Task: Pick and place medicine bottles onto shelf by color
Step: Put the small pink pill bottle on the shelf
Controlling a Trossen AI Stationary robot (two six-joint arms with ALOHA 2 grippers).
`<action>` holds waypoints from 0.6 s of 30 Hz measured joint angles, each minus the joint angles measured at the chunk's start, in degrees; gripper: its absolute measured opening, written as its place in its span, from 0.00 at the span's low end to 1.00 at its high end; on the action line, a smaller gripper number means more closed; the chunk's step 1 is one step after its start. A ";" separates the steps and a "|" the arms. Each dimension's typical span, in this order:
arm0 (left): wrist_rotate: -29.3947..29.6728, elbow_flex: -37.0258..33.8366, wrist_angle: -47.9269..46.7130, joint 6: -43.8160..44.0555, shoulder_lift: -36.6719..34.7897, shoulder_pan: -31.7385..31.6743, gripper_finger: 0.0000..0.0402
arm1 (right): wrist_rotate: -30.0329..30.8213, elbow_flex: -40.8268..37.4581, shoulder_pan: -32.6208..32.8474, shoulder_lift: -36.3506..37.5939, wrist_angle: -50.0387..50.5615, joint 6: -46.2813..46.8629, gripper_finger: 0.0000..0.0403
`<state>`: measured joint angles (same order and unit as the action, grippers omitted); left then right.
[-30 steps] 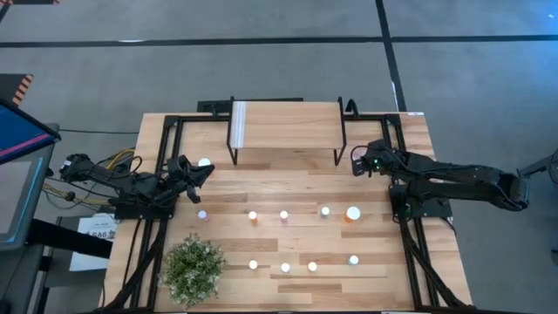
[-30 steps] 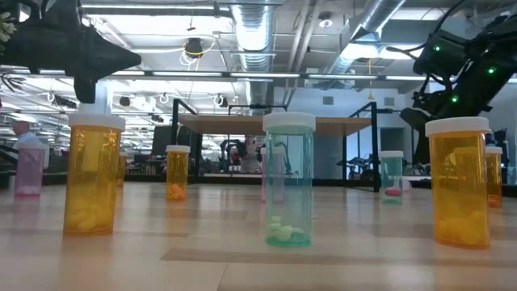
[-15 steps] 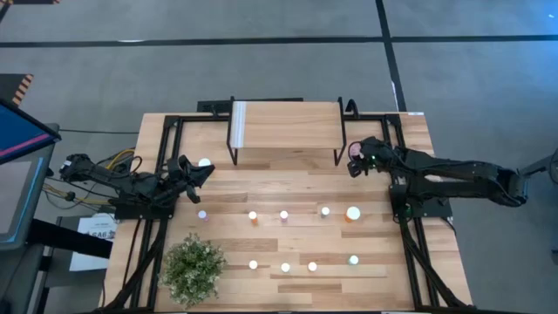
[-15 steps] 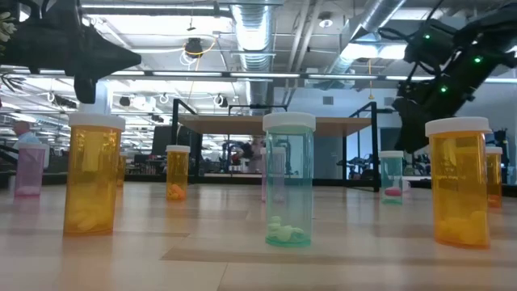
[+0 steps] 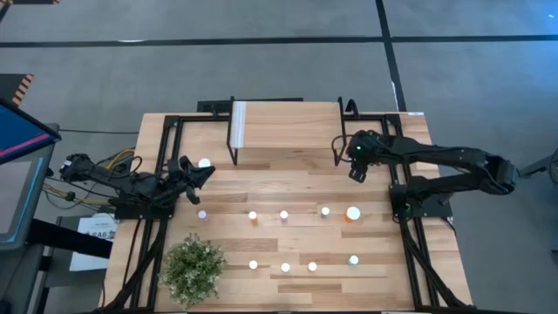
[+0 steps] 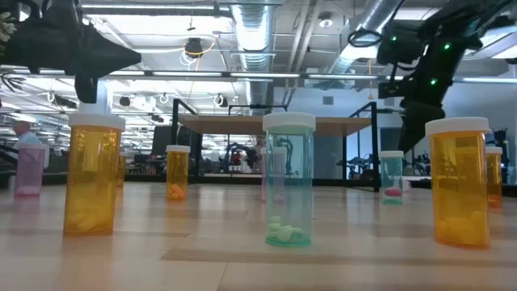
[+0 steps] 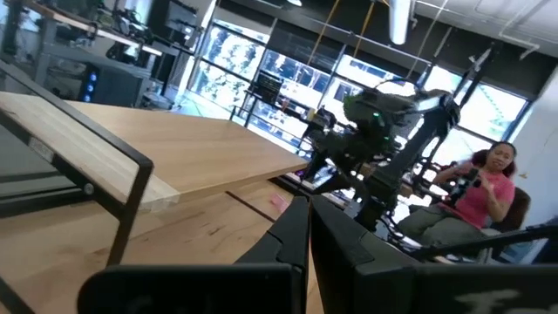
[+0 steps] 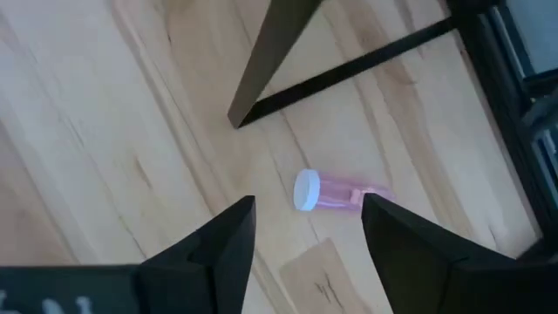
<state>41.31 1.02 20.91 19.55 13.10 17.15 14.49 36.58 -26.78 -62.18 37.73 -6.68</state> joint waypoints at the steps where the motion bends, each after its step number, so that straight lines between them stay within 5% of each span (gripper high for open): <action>1: -0.44 0.00 0.00 0.00 0.00 0.02 0.00 | -0.61 0.00 -0.43 -0.93 0.04 -0.85 0.57; 18: -1.56 0.00 -0.66 0.00 0.02 0.02 0.00 | 0.64 -0.02 -1.35 -11.21 0.04 -7.31 0.57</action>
<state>39.75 1.02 20.25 19.55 13.13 17.17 15.14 36.56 -28.13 -73.38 37.77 -13.99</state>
